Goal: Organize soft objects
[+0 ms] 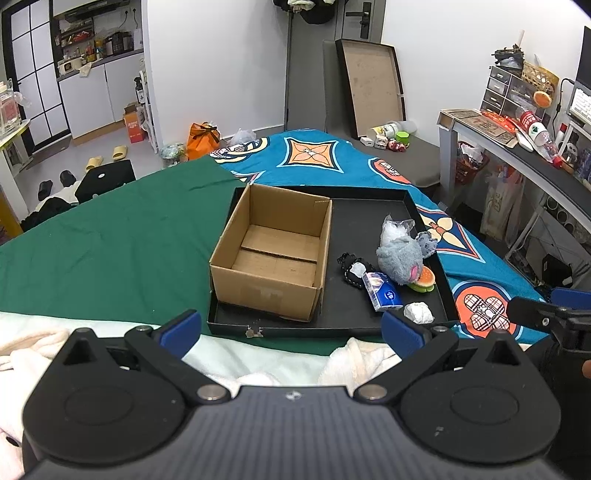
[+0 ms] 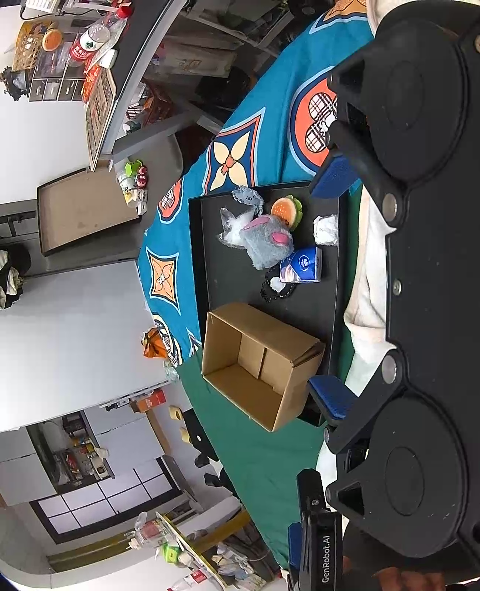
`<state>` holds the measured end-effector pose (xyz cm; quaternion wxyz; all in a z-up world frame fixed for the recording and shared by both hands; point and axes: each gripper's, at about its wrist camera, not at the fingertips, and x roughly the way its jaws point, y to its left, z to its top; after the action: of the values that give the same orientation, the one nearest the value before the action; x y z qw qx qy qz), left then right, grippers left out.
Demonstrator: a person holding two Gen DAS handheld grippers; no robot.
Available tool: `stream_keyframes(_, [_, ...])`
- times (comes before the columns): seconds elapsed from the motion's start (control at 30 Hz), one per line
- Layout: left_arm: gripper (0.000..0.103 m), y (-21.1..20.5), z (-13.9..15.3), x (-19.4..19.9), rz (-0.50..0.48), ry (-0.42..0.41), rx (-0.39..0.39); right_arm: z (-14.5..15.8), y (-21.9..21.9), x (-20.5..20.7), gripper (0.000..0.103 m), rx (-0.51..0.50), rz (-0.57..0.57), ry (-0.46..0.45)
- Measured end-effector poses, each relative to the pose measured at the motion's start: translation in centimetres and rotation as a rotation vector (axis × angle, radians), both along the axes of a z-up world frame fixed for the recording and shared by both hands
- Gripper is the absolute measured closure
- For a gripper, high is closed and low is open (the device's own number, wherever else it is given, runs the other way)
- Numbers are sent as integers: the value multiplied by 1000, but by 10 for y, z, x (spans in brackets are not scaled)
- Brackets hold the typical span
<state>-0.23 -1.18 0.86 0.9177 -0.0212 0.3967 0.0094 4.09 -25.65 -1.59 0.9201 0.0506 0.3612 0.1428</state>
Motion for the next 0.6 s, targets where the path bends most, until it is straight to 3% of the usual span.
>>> stream_keyframes(0.6, [0, 2, -3, -8, 8, 5, -2, 0, 6, -4, 0, -20, 26, 2])
